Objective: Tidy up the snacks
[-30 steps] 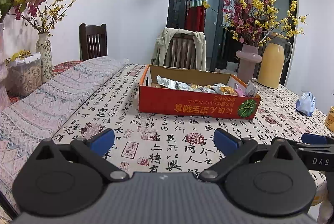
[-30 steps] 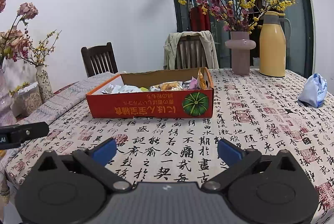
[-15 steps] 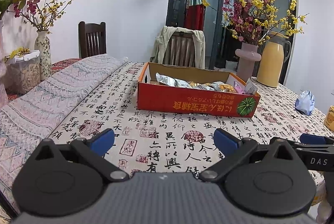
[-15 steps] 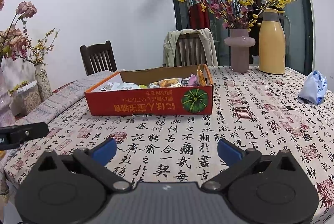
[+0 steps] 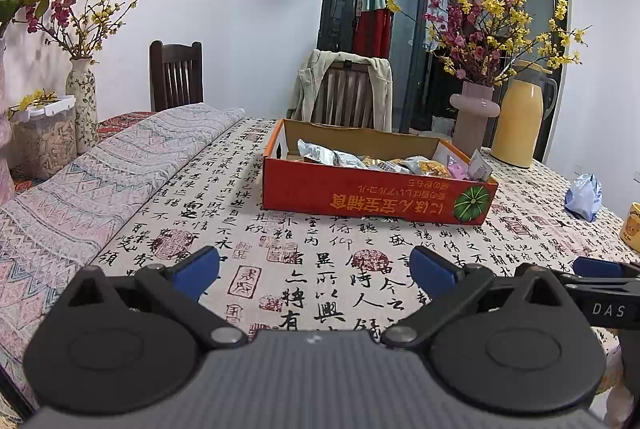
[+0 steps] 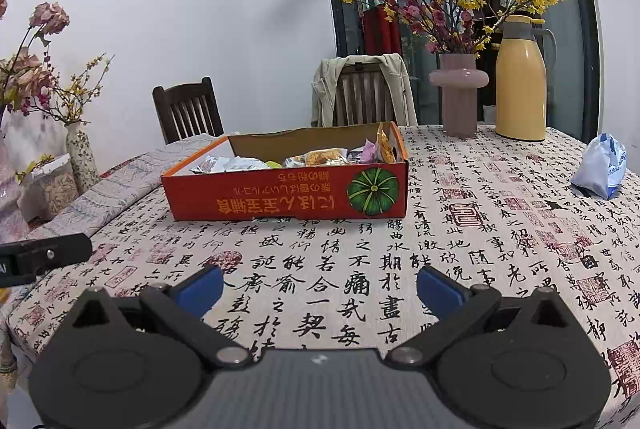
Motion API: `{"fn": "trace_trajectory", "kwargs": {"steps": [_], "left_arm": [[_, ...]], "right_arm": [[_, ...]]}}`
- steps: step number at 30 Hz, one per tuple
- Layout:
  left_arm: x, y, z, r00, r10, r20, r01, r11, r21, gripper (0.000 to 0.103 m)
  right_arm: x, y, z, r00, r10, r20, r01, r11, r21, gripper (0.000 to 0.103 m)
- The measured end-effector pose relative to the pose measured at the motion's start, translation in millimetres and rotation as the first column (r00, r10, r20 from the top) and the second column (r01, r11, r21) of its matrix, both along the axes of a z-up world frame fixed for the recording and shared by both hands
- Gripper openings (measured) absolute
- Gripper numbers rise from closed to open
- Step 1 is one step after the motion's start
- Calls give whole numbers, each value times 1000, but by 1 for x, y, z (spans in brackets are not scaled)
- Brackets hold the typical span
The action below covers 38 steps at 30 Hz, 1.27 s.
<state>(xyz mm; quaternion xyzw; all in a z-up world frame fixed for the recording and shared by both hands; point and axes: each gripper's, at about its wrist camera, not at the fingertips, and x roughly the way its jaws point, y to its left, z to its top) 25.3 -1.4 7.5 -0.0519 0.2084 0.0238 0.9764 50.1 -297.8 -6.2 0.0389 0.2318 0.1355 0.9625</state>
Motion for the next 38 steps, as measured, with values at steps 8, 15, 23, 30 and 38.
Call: {"fn": "trace_trajectory", "kwargs": {"steps": [8,15,23,30,38], "left_arm": [[0,-1,-1,1000,-1,0,1,1000,0,103],[0,-1,0,1000,-1,0,1,1000,0,103],[0,-1,-1,1000,-1,0,1,1000,0,103],[0,-5,-1,1000,-10,4,10,1000,1,103],[0,-4,0,1000,-19,6,19,1000,-6,103]], "right_arm": [[0,0,0,1000,0,-1,0,1000,0,103],[0,0,0,1000,0,-1,0,1000,0,103],[0,0,0,1000,0,-2,0,1000,0,103],[0,0,0,1000,1,-3,-1,1000,0,103],[0,0,-1,1000,0,-5,0,1000,0,103]]}}
